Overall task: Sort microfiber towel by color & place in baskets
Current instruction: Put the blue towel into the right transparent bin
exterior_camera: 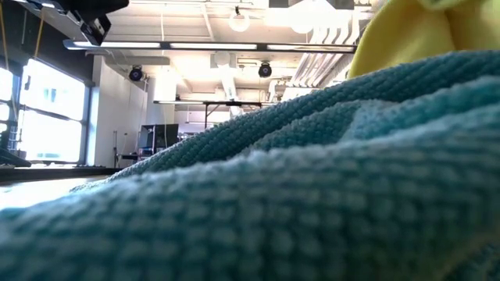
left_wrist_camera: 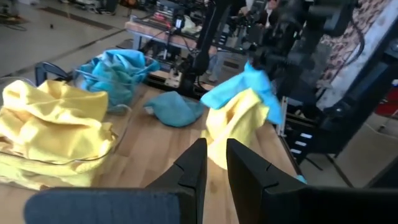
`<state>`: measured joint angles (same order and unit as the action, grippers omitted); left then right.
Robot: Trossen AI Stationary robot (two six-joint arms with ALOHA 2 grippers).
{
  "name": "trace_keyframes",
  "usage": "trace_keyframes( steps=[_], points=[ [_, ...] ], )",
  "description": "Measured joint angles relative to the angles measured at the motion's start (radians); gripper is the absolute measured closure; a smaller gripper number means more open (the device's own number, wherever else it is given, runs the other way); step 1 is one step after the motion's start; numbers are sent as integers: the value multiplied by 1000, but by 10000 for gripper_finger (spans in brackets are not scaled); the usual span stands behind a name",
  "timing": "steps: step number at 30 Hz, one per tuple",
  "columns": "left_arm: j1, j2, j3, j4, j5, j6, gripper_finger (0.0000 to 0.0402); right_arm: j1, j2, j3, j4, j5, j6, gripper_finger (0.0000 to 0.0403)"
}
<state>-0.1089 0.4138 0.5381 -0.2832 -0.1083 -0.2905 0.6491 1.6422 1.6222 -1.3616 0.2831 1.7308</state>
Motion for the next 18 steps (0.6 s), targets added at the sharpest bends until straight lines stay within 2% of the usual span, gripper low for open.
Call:
trace_keyframes(
  steps=[11,18],
  points=[
    [0,0,0,-11,31,-40,351,-61,217,0,50,-5,-5,350],
    [0,0,0,-13,32,-40,351,-122,252,0,94,-51,-92,350]
  ],
)
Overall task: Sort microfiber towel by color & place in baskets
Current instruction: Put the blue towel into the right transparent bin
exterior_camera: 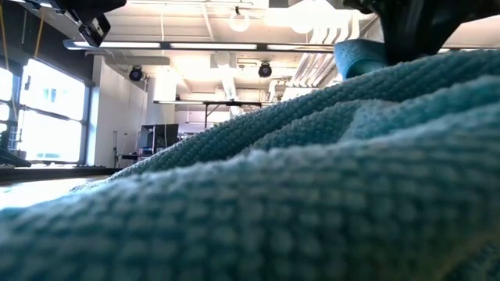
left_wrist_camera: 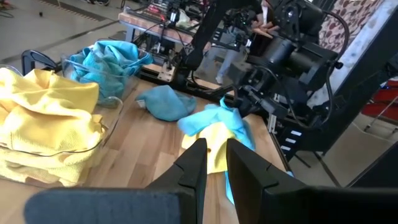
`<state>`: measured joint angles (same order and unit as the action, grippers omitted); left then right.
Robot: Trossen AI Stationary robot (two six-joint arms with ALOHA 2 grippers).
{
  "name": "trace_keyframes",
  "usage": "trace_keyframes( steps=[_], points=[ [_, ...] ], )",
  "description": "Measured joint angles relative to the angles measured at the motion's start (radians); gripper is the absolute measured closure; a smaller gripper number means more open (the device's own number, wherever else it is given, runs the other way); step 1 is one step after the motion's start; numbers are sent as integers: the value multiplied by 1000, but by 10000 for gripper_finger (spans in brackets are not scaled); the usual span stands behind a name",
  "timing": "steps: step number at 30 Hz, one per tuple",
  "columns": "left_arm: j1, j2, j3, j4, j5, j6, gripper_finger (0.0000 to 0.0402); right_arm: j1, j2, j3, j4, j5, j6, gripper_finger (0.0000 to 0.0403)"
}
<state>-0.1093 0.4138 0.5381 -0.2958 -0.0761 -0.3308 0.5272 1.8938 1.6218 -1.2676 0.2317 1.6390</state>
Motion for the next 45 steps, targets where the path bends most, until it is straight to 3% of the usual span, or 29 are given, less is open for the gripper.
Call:
trace_keyframes(
  steps=[10,18,22,26,37,45],
  points=[
    [0,0,0,-46,24,-9,351,-41,-3,0,1,-38,-51,346],
    [0,0,0,-60,24,-8,351,-51,-3,0,2,-42,-51,291],
    [0,0,0,-60,24,-8,351,-51,-3,0,6,-46,-75,281],
    [0,0,0,-60,24,-8,351,-51,-3,0,5,-54,-77,299],
    [0,0,0,-60,24,-8,351,-51,-18,0,-18,-166,-78,396],
    [0,0,0,-59,25,-18,351,-40,-146,0,-8,-74,-51,392]
  ],
)
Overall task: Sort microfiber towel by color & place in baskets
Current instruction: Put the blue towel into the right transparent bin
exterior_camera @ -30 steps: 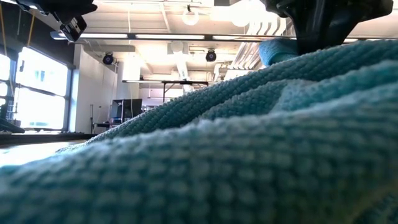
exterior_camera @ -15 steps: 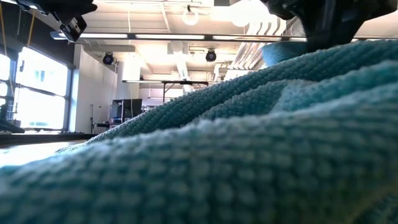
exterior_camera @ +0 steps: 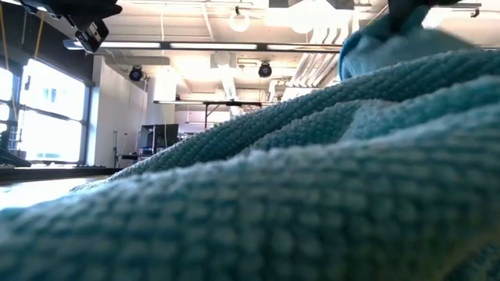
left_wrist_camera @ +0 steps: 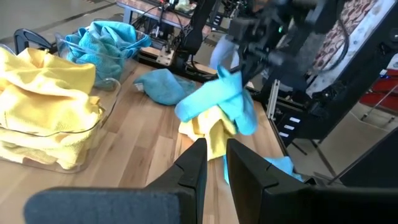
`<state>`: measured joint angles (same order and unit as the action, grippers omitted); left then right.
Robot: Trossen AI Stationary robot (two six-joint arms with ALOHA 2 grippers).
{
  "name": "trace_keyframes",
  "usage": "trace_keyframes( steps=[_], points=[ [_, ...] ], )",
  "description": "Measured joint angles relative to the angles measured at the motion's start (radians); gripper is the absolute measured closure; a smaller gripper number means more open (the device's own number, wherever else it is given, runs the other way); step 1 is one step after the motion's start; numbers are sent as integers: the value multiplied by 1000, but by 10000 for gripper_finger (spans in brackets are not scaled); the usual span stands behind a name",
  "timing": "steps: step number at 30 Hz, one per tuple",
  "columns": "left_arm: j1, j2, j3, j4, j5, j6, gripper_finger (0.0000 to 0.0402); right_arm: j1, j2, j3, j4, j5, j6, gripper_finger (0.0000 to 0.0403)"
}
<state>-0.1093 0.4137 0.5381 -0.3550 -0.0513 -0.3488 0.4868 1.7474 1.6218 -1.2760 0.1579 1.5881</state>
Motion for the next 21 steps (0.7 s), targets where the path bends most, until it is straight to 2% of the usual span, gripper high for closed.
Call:
trace_keyframes(
  steps=[12,21],
  points=[
    [0,0,0,0,17,-16,351,7,-180,0,-37,299,0,391],
    [0,0,0,2,-8,-7,351,-40,-313,0,-127,511,0,391]
  ],
)
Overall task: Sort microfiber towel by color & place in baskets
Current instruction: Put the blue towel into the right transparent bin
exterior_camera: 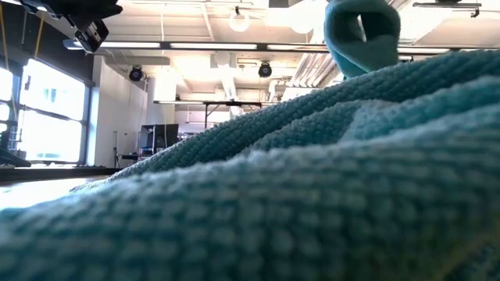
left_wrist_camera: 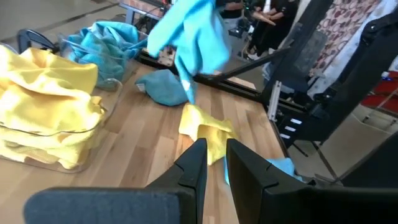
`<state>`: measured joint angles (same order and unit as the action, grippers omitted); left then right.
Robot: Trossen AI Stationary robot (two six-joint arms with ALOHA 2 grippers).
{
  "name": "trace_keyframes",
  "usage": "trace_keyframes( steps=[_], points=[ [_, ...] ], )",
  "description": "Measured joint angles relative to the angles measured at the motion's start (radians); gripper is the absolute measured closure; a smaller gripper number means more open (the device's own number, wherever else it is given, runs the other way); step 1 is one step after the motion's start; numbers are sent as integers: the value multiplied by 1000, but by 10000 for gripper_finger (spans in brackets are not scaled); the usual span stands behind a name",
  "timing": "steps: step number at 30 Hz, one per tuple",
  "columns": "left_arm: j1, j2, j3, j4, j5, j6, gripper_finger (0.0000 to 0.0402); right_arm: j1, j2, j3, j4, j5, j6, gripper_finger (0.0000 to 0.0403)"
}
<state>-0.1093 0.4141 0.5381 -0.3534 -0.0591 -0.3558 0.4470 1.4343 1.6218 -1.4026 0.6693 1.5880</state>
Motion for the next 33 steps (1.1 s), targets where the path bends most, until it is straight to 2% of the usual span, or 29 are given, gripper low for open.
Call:
trace_keyframes(
  steps=[6,11,21,27,29,33],
  points=[
    [0,0,0,0,-51,29,351,-92,-99,0,-79,146,-20,391],
    [0,0,0,0,-89,51,351,-228,-164,0,-156,193,-97,391],
    [0,0,0,0,-175,69,351,-561,-184,0,-169,162,-439,400],
    [1,0,0,8,-235,79,351,-711,-184,0,-167,216,-555,401],
    [0,0,0,8,-256,79,351,-747,-184,0,-152,196,-579,402],
    [1,0,0,8,-307,79,351,-772,-177,0,-58,91,-649,402]
  ],
)
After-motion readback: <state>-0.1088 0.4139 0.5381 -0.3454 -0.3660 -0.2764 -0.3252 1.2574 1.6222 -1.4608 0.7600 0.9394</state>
